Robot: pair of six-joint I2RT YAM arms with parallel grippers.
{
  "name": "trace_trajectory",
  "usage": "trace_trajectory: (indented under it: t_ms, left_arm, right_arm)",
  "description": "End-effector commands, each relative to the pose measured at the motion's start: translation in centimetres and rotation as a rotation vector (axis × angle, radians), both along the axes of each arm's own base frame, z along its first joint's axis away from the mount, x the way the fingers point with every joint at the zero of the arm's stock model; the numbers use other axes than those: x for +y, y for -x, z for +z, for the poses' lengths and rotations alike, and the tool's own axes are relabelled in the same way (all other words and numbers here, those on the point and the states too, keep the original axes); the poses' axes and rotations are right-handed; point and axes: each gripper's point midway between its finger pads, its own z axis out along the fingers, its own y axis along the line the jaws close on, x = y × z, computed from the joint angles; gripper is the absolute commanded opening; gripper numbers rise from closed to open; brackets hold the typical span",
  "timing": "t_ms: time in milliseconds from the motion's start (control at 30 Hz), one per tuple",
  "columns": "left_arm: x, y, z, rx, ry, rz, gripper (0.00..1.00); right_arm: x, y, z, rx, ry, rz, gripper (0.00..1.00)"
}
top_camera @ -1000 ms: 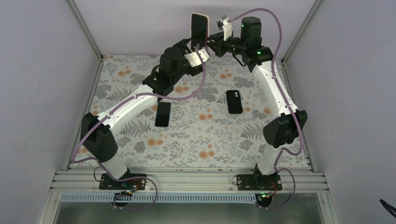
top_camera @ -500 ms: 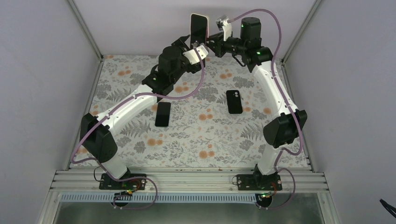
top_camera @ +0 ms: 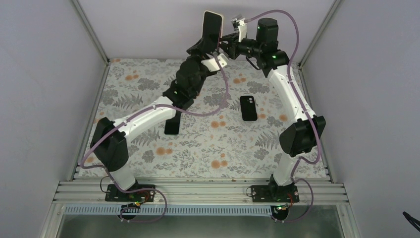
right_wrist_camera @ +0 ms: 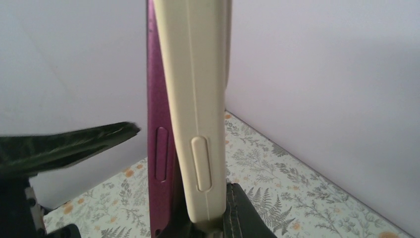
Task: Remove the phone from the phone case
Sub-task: Remove the phone case from the phone.
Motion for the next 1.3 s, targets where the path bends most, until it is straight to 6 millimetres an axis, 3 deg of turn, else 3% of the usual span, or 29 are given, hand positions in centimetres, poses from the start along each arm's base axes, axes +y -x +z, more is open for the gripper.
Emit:
trace_trajectory:
  t_ms: [0,67,267,533,800,1133,1267]
  left_arm:
    - [4.3,2.2,6.2,-0.403,0.091,0.268,0.86]
    - [4.5,3.0,6.3,-0.480,0.094,0.298,0.86]
    - [4.7,3.1,4.7,-0.567,0.066,0.355,0.80]
    - [3.9,2.6,4.0,-0.612,0.030,0.370,0.60]
    - [2.6,2.0,3.4,-0.599,0.024,0.325,0.32]
    - [3.1,1.9,3.9,-0.570,0.050,0.325,0.10]
    - [3.6,2.2,4.5,-0.566,0.065,0.331,0.02]
  right_arm:
    - [0.7,1.8,-1.8,0.148,-0.046,0.145,0.03]
    - [0.2,1.8,-2.2,0.176,-0.062,0.166,0.03]
    - [-0.8,2.9,-2.7,0.236,-0.112,0.264,0.03]
    - [-0.8,5.1,-3.4,0.303,-0.130,0.391,0.03]
    - [-0.8,6.7,-3.7,0.327,-0.140,0.465,0.03]
    - [-1.0,8.0,-3.4,0.331,-0.157,0.521,0.03]
    - [-1.8,7.5,-3.2,0.320,-0.156,0.493,0.03]
